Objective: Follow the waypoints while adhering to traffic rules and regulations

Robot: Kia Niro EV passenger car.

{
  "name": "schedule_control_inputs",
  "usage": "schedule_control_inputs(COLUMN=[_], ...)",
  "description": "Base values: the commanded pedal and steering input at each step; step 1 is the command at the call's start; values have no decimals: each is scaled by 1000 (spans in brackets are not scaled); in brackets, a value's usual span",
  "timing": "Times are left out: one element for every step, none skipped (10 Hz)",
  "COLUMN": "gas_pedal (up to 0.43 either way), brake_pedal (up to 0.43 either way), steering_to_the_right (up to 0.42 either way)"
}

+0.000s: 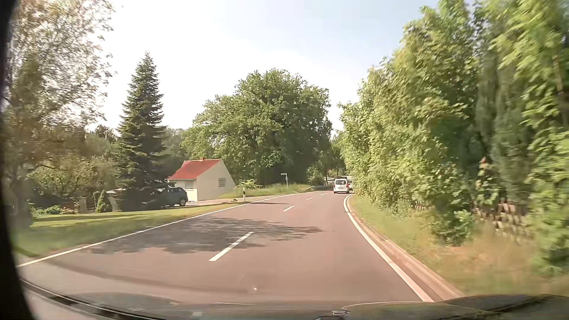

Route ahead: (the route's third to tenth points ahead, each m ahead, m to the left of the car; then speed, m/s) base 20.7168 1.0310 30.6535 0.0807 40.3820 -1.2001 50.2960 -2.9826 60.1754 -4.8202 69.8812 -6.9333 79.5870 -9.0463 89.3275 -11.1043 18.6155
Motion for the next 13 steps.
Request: schedule_control_inputs(gas_pedal=[0,0,0,0,0,0,0,0,0,0,0,0,0], brake_pedal=[0,0,0,0,0,0,12,73,159,226,262,280,280], steering_to_the_right=[25,23,23,23,23,23,23,23,23,23,23,23,23])
